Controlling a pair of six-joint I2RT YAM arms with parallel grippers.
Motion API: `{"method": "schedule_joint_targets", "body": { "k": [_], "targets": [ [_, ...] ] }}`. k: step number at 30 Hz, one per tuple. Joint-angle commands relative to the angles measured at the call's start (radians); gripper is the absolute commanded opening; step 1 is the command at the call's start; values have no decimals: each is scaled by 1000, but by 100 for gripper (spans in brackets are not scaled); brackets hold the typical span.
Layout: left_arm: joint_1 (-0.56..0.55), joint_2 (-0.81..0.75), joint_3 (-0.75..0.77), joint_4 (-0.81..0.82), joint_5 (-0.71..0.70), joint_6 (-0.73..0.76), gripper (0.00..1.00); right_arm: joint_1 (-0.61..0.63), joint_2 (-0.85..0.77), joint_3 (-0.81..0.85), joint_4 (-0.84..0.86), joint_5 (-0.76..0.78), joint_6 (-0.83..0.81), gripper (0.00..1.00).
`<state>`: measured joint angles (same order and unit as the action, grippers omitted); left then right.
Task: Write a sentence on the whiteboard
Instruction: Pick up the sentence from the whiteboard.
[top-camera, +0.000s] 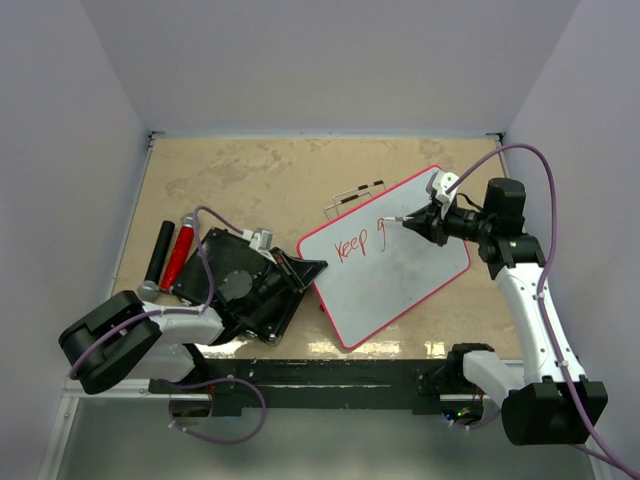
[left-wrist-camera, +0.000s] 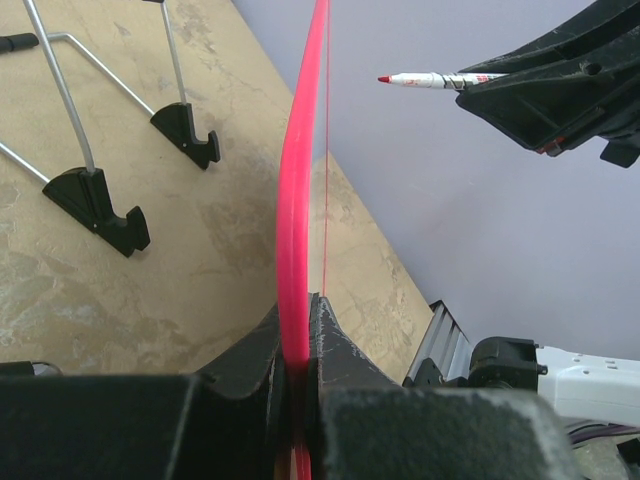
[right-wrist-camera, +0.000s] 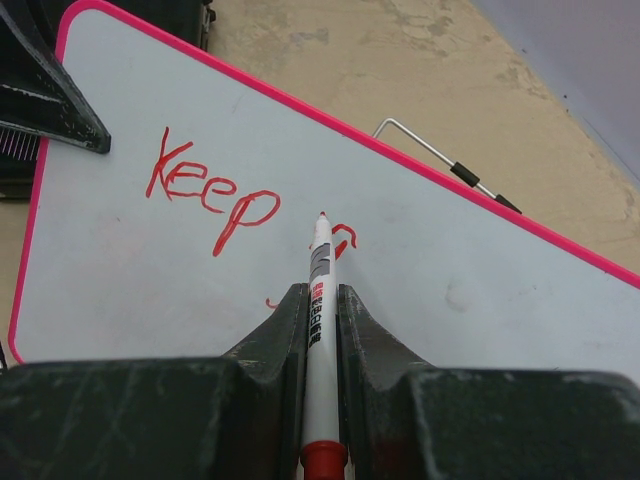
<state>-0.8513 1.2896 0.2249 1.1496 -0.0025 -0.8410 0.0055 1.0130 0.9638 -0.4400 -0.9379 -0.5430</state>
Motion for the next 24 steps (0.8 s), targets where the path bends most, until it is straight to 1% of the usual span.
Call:
{"method": "schedule_joint_targets", "body": {
  "k": [1, 6, 24],
  "targets": [
    [-6, -18, 10, 6, 64, 80, 0, -2, -4, 19, -38, -24, -51, 0],
    [-5, -18, 2, 10, 67, 80, 0, -2, 2, 30, -86, 4, -92, 0],
    [-6, -18, -4, 16, 65, 79, 0, -2, -2, 18, -77, 2, -84, 0]
  ]
}}
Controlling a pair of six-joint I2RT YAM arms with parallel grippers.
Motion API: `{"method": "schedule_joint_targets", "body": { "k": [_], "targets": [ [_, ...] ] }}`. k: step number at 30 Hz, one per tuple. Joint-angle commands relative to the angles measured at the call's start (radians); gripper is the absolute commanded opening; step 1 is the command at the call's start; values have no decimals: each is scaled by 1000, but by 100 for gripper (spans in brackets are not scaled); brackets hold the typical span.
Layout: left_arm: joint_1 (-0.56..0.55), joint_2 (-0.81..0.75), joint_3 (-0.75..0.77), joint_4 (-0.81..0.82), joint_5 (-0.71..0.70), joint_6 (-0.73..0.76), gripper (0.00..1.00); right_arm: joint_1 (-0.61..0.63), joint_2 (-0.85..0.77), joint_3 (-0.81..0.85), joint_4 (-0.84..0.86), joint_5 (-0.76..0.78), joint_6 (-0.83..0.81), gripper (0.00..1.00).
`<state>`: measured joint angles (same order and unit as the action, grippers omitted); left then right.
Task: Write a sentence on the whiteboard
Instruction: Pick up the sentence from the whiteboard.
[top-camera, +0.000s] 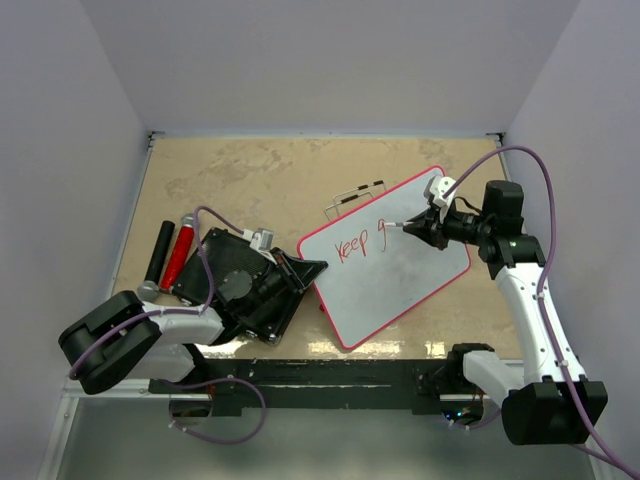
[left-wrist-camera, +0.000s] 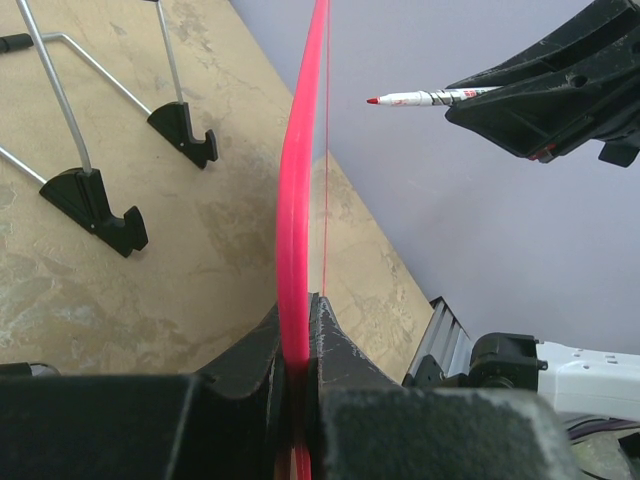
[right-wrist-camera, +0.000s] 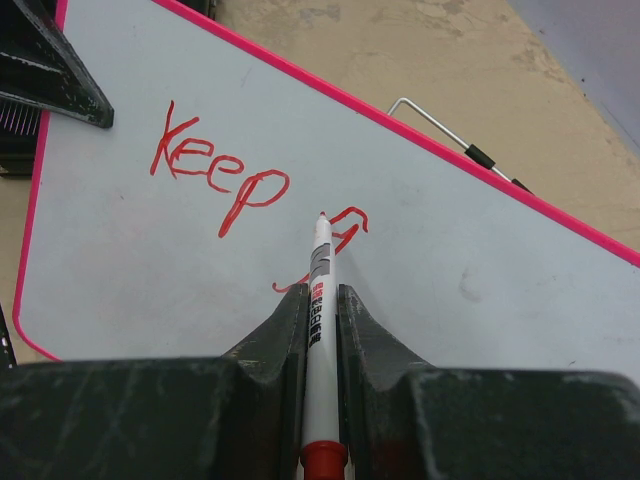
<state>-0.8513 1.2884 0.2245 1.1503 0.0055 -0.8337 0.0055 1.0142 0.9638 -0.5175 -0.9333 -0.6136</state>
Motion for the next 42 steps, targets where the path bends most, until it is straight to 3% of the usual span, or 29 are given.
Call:
{"method": "schedule_joint_targets", "body": {
  "k": [1, 42],
  "targets": [
    [-5, -17, -4, 15, 56, 70, 0, -2, -5, 19, 1, -2, -14, 0],
    [1, -23, -8, 17, 68, 68, 0, -2, -9, 39, -72, 59, -104, 0]
  ]
}}
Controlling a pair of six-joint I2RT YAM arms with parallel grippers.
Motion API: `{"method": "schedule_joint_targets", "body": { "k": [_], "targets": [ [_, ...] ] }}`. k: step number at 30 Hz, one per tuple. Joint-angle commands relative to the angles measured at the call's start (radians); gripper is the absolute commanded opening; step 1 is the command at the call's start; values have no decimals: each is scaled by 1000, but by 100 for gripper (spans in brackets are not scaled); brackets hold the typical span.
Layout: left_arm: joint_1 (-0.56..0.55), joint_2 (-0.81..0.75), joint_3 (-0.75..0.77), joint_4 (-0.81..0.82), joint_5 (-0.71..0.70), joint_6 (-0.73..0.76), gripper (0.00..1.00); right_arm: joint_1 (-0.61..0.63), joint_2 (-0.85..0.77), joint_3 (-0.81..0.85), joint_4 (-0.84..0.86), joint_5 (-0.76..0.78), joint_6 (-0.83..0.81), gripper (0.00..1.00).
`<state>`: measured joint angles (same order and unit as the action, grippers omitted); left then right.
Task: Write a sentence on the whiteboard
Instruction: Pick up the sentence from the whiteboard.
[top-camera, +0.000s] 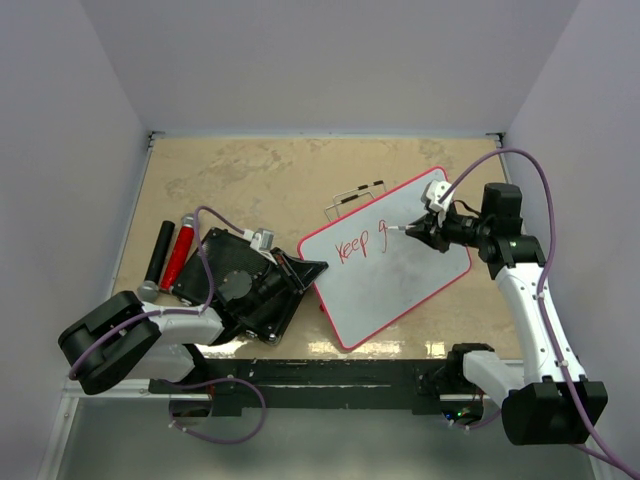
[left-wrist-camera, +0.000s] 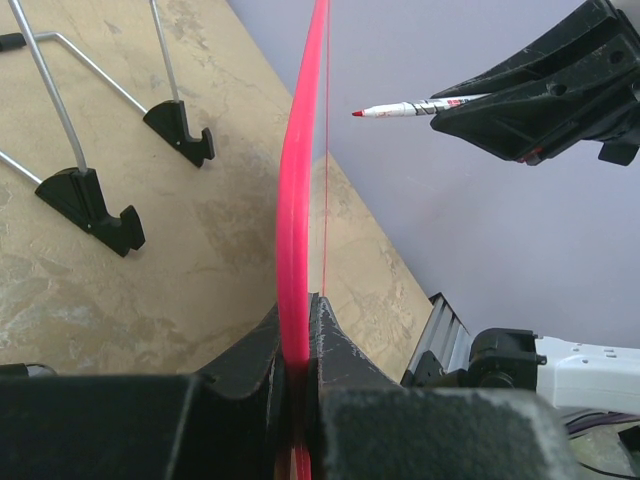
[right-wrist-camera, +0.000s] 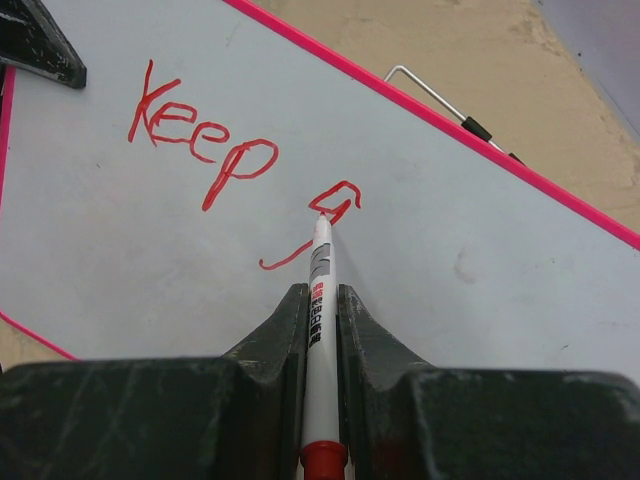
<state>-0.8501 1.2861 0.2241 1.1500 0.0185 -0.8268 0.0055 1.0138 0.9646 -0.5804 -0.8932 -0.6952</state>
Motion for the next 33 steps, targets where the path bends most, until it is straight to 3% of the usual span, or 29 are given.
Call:
{"method": "schedule_joint_targets", "body": {
  "k": [1, 10, 15, 33],
  "targets": [
    [0, -22, -9, 16, 54, 61, 0, -2, -11, 40, -9, 23, -23, 0],
    [2, -33, -8, 1, 60, 71, 0, -35, 22, 57, 2, 37, -23, 0],
    [3, -34, -3, -9, 69, 77, 0, -33, 89, 129, -94, 5, -112, 0],
    [3, -37, -3, -13, 77, 75, 0, -35, 58, 72, -32, 54, -75, 0]
  ]
}}
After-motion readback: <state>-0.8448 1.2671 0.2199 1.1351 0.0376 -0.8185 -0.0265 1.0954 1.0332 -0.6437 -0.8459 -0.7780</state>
